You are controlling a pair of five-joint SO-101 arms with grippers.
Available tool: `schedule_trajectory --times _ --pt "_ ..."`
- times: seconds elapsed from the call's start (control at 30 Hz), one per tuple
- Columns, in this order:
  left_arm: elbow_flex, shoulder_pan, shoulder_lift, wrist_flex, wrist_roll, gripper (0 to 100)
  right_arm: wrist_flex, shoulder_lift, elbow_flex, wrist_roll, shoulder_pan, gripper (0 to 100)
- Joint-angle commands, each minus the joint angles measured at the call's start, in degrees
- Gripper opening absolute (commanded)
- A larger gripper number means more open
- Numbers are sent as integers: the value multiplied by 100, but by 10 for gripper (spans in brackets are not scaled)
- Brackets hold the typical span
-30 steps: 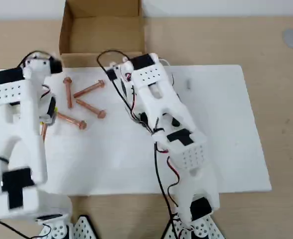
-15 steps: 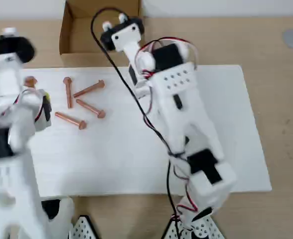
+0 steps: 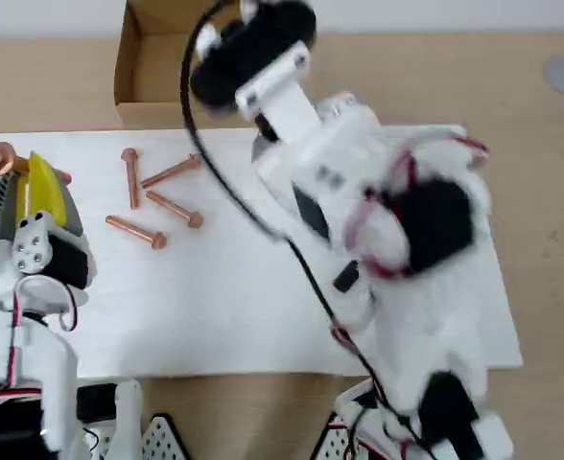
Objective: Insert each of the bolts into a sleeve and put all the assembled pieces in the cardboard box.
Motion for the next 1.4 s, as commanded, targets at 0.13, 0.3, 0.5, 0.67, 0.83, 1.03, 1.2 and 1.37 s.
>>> schedule_trajectory --times 0.13,0.3,0.5,0.67,0.83,1.03,1.2,1.37 --pt "730 105 -532 -765 193 8 -360 -1349 1648 -985 -514 11" --pt "738 589 -541 -721 193 7 -1398 -2158 3530 -1538 -620 10" --pt "738 1011 -567 -686 193 6 -3789 -3512 6615 -1556 -1138 10" --pt "738 1354 -585 53 519 6 -5767 -4857 8927 -1547 -1349 10" --pt "686 1960 -593 598 791 6 -6365 -5789 10009 -1547 -1349 10" --pt "747 2646 -1042 598 756 6 -6453 -6246 10598 -1565 -1402 10" --pt "976 3349 -1684 642 158 6 -6453 -6308 10809 -2048 -1727 10" --pt "870 3736 -1833 1222 35 6 -6620 -6308 11002 -2145 -1842 10"
